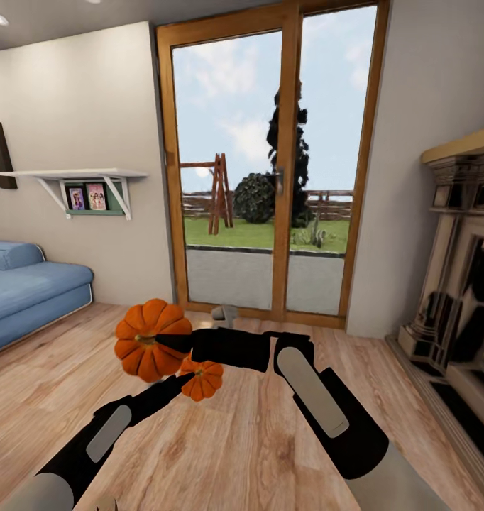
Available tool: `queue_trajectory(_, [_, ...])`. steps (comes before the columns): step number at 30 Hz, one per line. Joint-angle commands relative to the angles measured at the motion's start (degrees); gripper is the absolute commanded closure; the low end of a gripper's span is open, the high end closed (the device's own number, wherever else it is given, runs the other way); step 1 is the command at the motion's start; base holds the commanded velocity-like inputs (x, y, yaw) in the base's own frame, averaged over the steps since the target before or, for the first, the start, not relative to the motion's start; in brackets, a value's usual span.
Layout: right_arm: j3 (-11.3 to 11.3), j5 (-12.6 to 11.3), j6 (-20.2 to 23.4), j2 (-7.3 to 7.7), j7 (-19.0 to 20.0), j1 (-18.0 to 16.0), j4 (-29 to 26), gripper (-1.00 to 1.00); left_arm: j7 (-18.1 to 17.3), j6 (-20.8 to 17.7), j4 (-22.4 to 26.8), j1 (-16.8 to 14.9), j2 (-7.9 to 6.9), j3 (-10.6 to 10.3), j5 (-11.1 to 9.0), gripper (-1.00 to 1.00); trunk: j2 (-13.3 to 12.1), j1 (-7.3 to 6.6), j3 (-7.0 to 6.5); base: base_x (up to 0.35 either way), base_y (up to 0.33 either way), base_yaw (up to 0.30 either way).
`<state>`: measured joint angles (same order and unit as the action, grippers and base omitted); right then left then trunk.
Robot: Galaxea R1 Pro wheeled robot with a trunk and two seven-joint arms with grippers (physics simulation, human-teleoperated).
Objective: Place each of the two pumpkins and all three candles from the living room inside a cabinet in the living room (use any cabinet), then make sure every cabinet is closed, and position the cauldron so it is next to a table in the living room.
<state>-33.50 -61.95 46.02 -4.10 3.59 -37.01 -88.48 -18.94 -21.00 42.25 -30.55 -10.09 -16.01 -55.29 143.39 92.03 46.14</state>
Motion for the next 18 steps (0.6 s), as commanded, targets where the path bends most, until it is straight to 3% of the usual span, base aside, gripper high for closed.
queue_trajectory(1, [0.1, 0.2, 0.1, -0.05, 0.4, 0.0, 0.1, 1.0, 0.0, -0.2, 0.0, 0.0, -0.07, -0.1, -0.5, 1.0, 0.0, -0.01, 0.07, 0.0, 0.0, 0.004])
queue_trajectory(4, [0.7, -0.2, -0.2, -0.18, 2.5, 0.0, 0.0, 1.0, 0.0, -0.3, 0.0, -0.1, -0.09, 0.1, -0.5, 1.0, 0.0, -0.01, 0.06, 0.0, 0.0, 0.002])
queue_trajectory(6, [3.0, -0.3, 0.2, -0.17, 4.3, -0.1, -0.1, 1.0, 0.0, -0.3, 0.0, -0.1, -0.12, 0.5, -0.5, 1.0, 0.0, -0.01, 0.06, 0.0, 0.0, 0.0])
queue_trajectory(13, [25.6, -0.4, 4.9, 0.14, 6.0, -0.2, -0.1, 1.0, -0.3, -0.3, 0.0, 0.0, -1.34, 1.2, -0.7, 1.0, 0.0, -0.01, 0.06, 0.0, 0.0, 0.0])
queue_trajectory(17, [33.6, -0.4, 5.6, 0.76, 7.6, -0.3, 0.0, 1.0, -2.6, -0.3, 0.0, 0.0, -1.71, 1.2, -0.6, 1.0, 0.0, -0.01, 0.06, 0.0, 0.0, 0.0])
queue_trajectory(18, [34.6, -0.4, 5.6, 0.97, 8.2, -0.3, 0.0, 1.0, -2.8, -0.3, 0.0, 0.0, -1.76, 1.2, -0.6, 1.0, 0.0, -0.01, 0.06, 0.0, 0.0, 0.0])
